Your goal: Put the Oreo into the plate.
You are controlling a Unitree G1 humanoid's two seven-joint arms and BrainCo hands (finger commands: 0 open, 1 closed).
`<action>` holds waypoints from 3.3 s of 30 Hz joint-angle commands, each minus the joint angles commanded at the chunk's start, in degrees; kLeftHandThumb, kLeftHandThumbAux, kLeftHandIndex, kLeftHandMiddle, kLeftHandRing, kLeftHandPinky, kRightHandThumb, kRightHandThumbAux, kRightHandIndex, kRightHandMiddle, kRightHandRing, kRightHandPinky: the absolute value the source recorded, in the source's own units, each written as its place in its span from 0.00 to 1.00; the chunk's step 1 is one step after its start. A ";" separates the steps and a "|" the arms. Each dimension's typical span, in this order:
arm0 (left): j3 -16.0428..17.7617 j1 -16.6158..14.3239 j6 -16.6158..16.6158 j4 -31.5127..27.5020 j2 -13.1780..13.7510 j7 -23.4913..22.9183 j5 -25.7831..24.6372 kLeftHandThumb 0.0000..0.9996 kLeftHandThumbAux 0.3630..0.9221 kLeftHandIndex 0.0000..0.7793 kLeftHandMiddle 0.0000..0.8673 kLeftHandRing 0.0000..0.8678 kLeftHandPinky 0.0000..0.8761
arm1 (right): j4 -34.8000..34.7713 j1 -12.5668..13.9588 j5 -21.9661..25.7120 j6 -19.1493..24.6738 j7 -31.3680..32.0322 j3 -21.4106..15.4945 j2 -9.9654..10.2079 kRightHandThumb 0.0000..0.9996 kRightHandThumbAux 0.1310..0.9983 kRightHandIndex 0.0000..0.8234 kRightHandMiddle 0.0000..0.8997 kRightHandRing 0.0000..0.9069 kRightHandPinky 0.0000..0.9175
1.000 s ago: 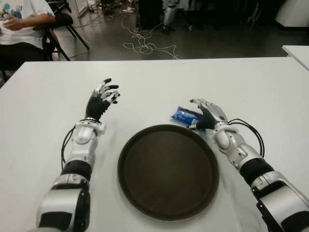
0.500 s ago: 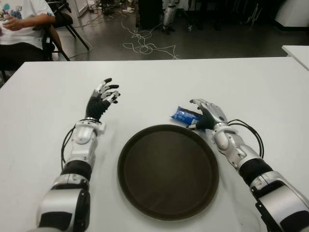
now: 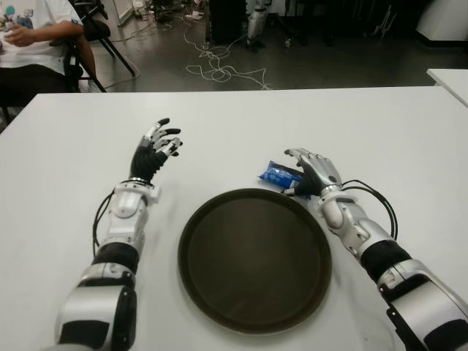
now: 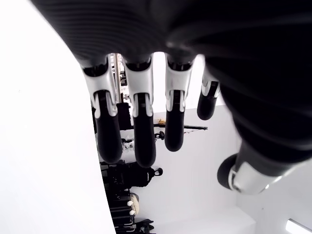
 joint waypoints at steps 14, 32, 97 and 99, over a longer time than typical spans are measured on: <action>-0.22 0.00 0.44 -0.40 -0.20 0.00 0.04 0.27 0.45 0.18 0.31 0.38 0.47 | -0.01 0.21 -0.13 -0.56 -1.73 0.50 -0.15 0.06 0.87 0.35 0.41 0.43 0.44; -0.78 0.33 -0.29 -0.70 -0.01 0.75 1.10 0.25 0.46 0.18 0.31 0.37 0.46 | -0.49 -0.51 0.94 0.82 2.33 0.00 -0.91 0.01 0.83 0.38 0.37 0.36 0.37; -0.76 1.81 1.57 -3.89 -0.64 1.22 0.28 0.27 0.48 0.18 0.32 0.38 0.47 | 1.65 -2.53 -5.37 5.37 -3.63 3.46 -3.07 0.68 0.70 0.51 0.61 0.59 0.57; -0.75 1.81 1.57 -3.86 -0.67 1.27 0.28 0.26 0.48 0.18 0.32 0.38 0.47 | 2.07 -2.71 -5.52 5.18 -4.70 3.65 -3.14 0.68 0.70 0.51 0.63 0.61 0.59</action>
